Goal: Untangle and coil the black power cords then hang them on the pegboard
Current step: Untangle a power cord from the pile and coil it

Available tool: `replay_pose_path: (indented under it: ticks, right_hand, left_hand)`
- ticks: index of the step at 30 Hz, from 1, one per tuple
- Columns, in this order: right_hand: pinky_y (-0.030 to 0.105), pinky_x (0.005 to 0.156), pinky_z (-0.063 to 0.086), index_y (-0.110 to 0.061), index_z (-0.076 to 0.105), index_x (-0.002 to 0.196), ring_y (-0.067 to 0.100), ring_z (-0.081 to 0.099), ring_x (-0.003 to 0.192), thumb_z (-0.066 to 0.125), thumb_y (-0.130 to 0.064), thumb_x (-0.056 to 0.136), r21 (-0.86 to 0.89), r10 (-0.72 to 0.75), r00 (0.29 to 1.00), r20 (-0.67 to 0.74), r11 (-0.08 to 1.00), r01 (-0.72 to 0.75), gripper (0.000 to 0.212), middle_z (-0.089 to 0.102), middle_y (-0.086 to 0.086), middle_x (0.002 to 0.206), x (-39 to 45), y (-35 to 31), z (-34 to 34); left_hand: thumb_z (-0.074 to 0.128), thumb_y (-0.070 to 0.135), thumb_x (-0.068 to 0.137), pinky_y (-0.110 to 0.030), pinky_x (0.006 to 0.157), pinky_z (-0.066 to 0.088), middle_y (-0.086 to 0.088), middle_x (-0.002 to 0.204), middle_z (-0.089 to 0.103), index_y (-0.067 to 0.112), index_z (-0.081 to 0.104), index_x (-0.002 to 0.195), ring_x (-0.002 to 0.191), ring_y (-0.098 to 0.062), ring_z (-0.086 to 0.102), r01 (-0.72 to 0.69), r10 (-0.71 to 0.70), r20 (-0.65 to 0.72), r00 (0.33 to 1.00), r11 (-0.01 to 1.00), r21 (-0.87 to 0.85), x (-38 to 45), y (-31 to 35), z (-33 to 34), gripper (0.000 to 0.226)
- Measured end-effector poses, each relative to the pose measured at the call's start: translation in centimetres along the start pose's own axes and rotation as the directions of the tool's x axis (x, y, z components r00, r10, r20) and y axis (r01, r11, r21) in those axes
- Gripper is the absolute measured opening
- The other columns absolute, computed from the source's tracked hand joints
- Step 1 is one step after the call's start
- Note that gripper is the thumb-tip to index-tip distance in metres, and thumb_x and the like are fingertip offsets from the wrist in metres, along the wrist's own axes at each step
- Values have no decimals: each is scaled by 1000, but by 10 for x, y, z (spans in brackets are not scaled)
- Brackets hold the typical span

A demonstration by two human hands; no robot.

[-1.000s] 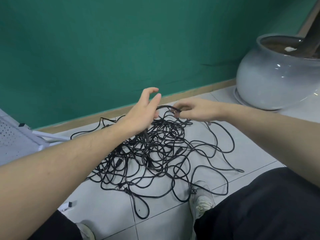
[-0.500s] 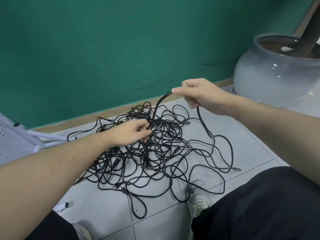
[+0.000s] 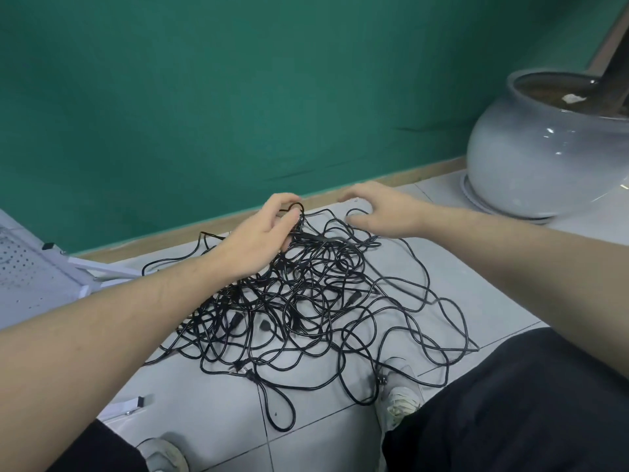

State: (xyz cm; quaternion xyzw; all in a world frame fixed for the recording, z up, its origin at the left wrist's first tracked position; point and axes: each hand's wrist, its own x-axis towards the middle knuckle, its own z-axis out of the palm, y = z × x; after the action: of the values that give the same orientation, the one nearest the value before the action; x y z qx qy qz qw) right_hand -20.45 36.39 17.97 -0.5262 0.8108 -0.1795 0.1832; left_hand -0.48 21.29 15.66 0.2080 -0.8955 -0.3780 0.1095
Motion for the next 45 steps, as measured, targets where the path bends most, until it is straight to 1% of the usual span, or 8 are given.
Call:
replay_pose_path:
  ticks: [8,13,17,22,27,34,39,45]
  right_hand:
    - [17,70,46,-22,63,105,1,61,73,57,-40,100,216,-214,975,65,957,196,20,68,-6,89,8,-77,24]
    - [21,52,37,-20,47,76,10,39,52,53,-39,104,489,-222,973,55,856,168,34,40,-6,63,11,-92,23]
    - [24,53,22,-21,37,71,11,22,53,52,-25,105,775,-222,974,42,622,108,38,28,-9,58,15,-97,20]
    - [30,55,16,-21,33,70,17,11,59,50,-21,105,870,-105,993,-47,484,93,39,23,-7,58,21,-91,14]
    - [29,57,37,-18,47,75,16,35,55,52,-32,104,735,-7,999,-53,677,44,33,38,-3,60,32,-80,21]
    - [47,94,56,-17,63,117,17,66,77,53,-16,99,566,-22,991,134,823,-59,20,68,6,96,28,-94,32]
    - [38,68,49,-20,59,97,14,48,60,58,-29,100,587,-141,990,28,804,98,10,52,-4,72,33,-136,32]
    - [24,53,39,-21,52,84,8,36,50,59,-33,101,621,-105,993,-56,775,117,23,43,-7,65,44,-145,33]
  left_hand:
    - [34,32,111,1,84,30,2,115,39,31,39,136,92,17,42,-188,167,-210,963,978,-86,-3,26,-10,26]
    - [37,39,110,-26,63,48,5,96,58,19,53,110,63,-15,53,-80,16,-171,985,923,-377,-18,14,-26,26]
    - [49,43,103,-48,84,55,-6,76,74,10,61,94,71,-25,71,64,-71,-8,997,946,-316,-30,-12,-35,36]
    - [53,28,105,-38,105,48,7,101,77,24,69,100,94,-9,70,156,-157,1,988,981,-117,-36,-39,-48,18]
    - [44,21,109,-24,92,55,-6,95,77,14,57,95,97,-20,74,123,-164,-104,981,938,-324,-38,-35,-58,21]
    - [41,25,110,-36,58,57,3,57,47,20,59,102,48,-19,54,81,-150,-157,976,922,-378,-43,-27,-67,21]
    - [41,35,109,-27,48,33,10,58,41,29,55,102,51,-14,35,96,-136,-143,980,961,-260,-43,-20,-67,16]
    - [57,37,103,-44,68,49,-1,69,70,19,52,97,63,-21,57,111,-115,2,993,956,-272,-59,-34,-79,20]
